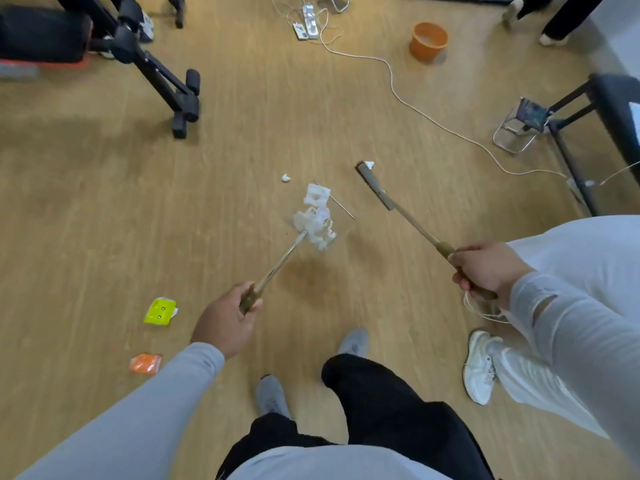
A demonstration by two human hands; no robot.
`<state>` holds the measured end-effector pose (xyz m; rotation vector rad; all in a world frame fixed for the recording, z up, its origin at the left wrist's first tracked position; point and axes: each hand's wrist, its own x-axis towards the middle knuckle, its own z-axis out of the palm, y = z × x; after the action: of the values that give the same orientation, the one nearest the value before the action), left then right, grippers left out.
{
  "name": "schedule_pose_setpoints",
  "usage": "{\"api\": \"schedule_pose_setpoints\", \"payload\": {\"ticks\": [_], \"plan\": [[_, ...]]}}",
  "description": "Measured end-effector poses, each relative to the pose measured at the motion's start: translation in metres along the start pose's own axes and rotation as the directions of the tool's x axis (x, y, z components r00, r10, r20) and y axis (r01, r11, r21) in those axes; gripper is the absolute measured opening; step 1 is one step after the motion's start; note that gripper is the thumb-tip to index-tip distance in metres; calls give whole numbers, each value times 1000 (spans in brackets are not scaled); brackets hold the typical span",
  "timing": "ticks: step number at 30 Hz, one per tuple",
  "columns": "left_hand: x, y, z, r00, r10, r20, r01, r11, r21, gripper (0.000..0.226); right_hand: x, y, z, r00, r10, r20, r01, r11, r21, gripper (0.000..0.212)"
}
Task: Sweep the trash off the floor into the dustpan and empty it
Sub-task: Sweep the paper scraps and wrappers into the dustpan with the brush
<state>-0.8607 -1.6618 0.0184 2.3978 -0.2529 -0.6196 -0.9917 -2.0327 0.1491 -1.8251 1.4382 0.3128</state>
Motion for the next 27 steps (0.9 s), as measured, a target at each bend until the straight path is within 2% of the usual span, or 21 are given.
{"api": "schedule_pose_setpoints", "payload": {"ticks": [3, 6, 17, 27], "plan": [[25, 21, 18, 998, -45, -35, 42, 995, -90, 40, 35, -15, -14, 1000, -1, -9, 1, 1000, -7, 16], [55, 53, 37, 995, -89, -51, 83, 991, -106, 40, 80, -28, -32, 1000, 12, -5, -12, 1000, -13, 16], [175, 206, 84, 993, -115, 25, 113, 993, 44, 38, 230, -59, -133, 994, 70, 82, -68, 997, -23, 13], [276, 304, 108, 987, -158, 24, 157, 987, 40, 35, 318, -110, -182, 987, 114, 117, -102, 990, -102, 17]]}}
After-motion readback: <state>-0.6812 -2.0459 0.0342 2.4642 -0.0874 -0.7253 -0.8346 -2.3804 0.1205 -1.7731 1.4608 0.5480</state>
